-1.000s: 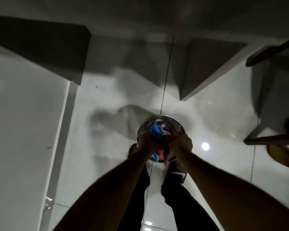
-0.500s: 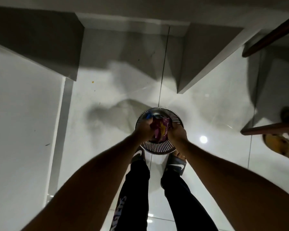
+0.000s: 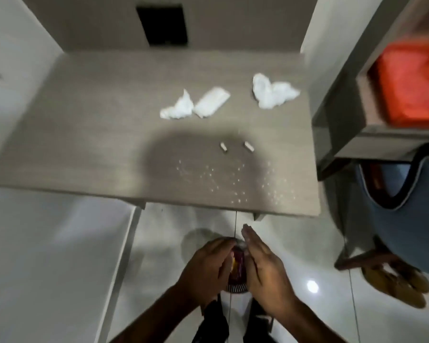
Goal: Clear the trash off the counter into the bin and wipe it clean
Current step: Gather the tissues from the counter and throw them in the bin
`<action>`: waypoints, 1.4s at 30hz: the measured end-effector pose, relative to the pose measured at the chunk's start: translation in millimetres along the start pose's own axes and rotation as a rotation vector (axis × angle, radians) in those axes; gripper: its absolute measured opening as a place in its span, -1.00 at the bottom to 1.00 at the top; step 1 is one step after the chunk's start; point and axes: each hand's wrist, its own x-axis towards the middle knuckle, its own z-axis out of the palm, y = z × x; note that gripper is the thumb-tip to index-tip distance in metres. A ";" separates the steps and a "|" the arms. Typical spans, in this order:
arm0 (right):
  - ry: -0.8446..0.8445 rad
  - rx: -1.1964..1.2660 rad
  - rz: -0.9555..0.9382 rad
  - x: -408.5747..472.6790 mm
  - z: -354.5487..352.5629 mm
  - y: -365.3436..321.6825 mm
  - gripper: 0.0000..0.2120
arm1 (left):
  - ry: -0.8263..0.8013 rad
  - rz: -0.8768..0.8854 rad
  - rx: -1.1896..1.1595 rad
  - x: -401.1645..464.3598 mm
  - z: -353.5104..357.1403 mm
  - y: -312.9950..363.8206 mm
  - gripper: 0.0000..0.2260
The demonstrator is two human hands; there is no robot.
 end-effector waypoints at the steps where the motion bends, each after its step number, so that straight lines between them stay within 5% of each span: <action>1: 0.034 -0.003 -0.061 3.8 -16.2 -22.2 -0.52 | 0.061 0.049 0.025 10.2 -22.1 8.9 -0.68; 5: 0.233 -0.057 -0.229 44.4 -75.8 -92.2 -0.53 | 0.344 0.194 0.171 68.3 -96.1 25.3 -0.71; 8: 0.360 -0.169 -0.224 105.6 -118.7 -122.9 -0.57 | 0.469 0.060 0.430 126.5 -141.5 19.7 -0.74; 11: 0.364 -0.315 -0.102 179.6 -151.6 -128.4 -0.51 | 0.316 -0.255 0.509 186.0 -169.6 10.7 -0.62; 15: 0.084 -0.357 0.199 254.1 -174.8 -96.7 -0.47 | 0.114 -0.550 0.648 246.2 -167.6 -9.7 -0.49; 24: -0.037 -0.856 0.162 320.5 -174.9 -50.8 -0.47 | -0.112 -0.300 0.792 286.4 -148.6 -21.4 -0.56; 28: 0.000 -0.967 0.115 335.0 -169.3 -58.4 -0.70 | -0.105 -0.192 0.773 286.3 -151.3 -32.0 -0.68; 34: 0.273 -0.347 0.166 293.6 -156.3 -79.7 -0.87 | 0.256 -0.268 0.175 251.1 -174.8 -19.4 -0.80; 37: 0.430 -0.110 0.057 223.3 -126.5 -91.6 -0.90 | 0.434 -0.206 0.102 190.0 -163.6 4.8 -0.75; 42: 0.413 0.048 -0.096 79.7 -56.7 -66.3 -0.85 | 0.360 -0.095 -0.077 55.8 -100.1 23.8 -0.62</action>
